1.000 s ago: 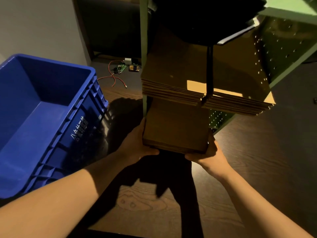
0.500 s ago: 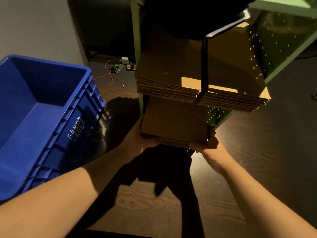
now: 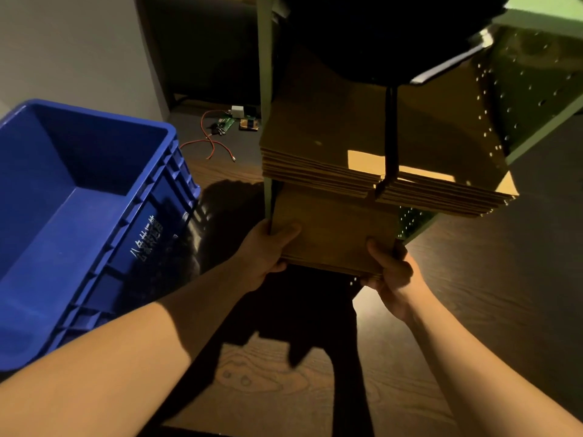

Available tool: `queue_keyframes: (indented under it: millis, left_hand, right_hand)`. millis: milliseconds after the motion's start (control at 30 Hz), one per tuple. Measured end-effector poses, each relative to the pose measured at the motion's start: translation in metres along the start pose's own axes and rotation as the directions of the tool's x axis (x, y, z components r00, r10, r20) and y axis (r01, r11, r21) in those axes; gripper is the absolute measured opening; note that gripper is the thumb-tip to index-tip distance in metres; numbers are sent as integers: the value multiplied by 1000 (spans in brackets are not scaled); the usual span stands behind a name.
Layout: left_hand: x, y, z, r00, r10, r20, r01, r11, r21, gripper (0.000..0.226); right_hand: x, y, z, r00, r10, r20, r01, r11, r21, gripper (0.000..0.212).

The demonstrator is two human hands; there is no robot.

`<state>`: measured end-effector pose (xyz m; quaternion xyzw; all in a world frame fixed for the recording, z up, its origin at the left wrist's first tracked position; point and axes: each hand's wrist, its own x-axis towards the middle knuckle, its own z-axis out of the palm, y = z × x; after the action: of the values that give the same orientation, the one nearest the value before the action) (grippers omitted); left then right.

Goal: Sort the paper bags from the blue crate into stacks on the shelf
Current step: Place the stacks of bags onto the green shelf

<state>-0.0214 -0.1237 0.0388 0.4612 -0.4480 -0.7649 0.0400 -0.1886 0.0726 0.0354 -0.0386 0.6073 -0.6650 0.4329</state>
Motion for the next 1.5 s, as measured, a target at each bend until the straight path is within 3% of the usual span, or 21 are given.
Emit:
queue_keyframes:
  millis: [267,500,600,667,767,833,900,1000,1200,1267,1400,1500]
  left_hand:
    - [9,8,1,999,47,0,-47,999,-5,63]
    - [10,11,4,995,-97,-17,96,995,-35,53]
    - [7,8,1,999,-27,-43,27,1000,-10,74]
    - [-1,0,-5,994,102,-48,-97,990,100,82]
    - [-10,-14,-19,950,302,76,-308,874,375,107]
    - [-12,-18,-21,926,343,159,-376,793,479,108]
    - [-13,-17,-18,911,383,154,-396,707,585,106]
    - [-13,-17,-15,893,435,117,-404,660,633,91]
    - [-11,-22,-23,863,493,111,-412,561,718,53]
    - [-11,-21,-25,873,472,122,-409,572,711,59]
    - [-12,-24,-33,864,487,129,-425,568,705,105]
    - [-17,-23,-33,835,533,136,-453,526,719,91]
  right_hand:
    - [16,-5,2,1000,2,-13,-1,996,91,57]
    - [18,5,3,990,-37,-139,27,997,-75,65]
    - [9,0,2,991,-71,-113,54,988,-145,80]
    - [-4,-5,-3,992,-129,-2,122,947,-297,86]
    - [-18,-10,-9,950,-215,225,303,805,-510,65]
    - [-18,-9,-11,935,-209,286,348,699,-624,62]
    - [-17,-6,-13,934,-194,300,354,624,-697,62]
    - [-9,2,-19,936,-257,241,347,549,-760,49]
    - [-15,10,-12,940,-308,148,305,561,-770,42]
    - [-20,9,-9,936,-311,168,327,582,-745,47]
    - [-31,3,-3,917,-332,222,389,612,-689,62]
    - [-32,3,-3,911,-353,214,398,610,-686,59]
